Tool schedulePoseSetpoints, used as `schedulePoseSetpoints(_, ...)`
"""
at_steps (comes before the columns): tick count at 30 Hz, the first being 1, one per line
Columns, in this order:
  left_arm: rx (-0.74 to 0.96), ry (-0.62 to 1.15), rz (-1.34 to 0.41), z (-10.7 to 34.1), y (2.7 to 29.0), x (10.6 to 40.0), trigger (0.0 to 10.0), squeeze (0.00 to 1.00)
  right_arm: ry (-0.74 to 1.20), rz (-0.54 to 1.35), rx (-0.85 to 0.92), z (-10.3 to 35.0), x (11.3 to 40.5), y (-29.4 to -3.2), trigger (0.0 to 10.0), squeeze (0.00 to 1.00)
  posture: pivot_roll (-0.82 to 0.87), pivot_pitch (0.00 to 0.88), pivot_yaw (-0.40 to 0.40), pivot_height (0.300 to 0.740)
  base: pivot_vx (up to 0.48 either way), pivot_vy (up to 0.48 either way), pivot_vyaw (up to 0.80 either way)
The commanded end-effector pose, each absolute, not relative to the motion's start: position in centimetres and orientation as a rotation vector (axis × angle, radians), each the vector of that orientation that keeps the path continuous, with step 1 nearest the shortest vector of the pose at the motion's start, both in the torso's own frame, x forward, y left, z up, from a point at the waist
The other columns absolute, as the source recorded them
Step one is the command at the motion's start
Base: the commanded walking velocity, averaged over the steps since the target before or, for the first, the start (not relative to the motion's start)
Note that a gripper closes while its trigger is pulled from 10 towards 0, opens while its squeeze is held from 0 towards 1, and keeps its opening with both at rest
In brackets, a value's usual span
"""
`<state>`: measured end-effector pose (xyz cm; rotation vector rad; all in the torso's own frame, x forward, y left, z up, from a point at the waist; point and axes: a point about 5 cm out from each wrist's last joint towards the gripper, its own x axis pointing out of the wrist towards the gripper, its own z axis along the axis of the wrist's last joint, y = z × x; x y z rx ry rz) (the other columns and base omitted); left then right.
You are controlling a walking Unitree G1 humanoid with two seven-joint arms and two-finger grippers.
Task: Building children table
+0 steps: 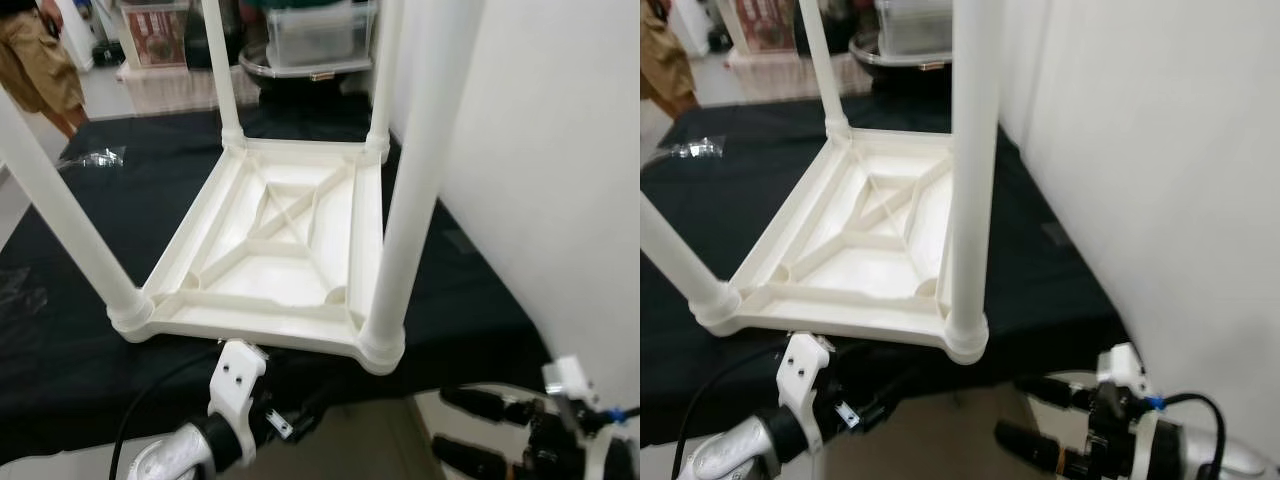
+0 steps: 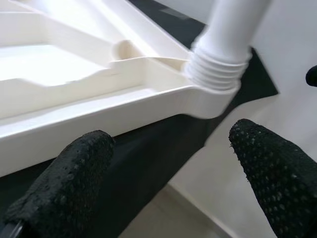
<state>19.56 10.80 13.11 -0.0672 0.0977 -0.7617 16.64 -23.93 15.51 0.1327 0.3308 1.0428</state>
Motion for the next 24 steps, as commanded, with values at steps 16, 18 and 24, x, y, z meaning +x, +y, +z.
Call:
schedulePoseSetpoints(16,-0.039,0.063,-0.722,13.4,11.4,19.4,10.0,0.0,0.181,0.922,0.043,17.6,18.1,-24.1,10.0,0.0,-0.06,0.216,0.028,0.74,0.0,0.0,0.0)
schedulePoseSetpoints(18,-0.037,0.066,-0.738,13.3,11.3,19.3,10.0,0.0,0.207,0.893,0.004,17.7,17.8,-25.3,10.0,0.0,-0.07,0.218,0.031,0.74,0.0,0.0,0.0)
schedulePoseSetpoints(24,-0.045,0.057,-0.771,13.2,10.9,18.9,10.0,0.0,0.194,0.828,-0.037,18.2,18.2,-26.5,10.0,0.0,-0.07,0.221,0.035,0.74,0.0,0.0,0.0)
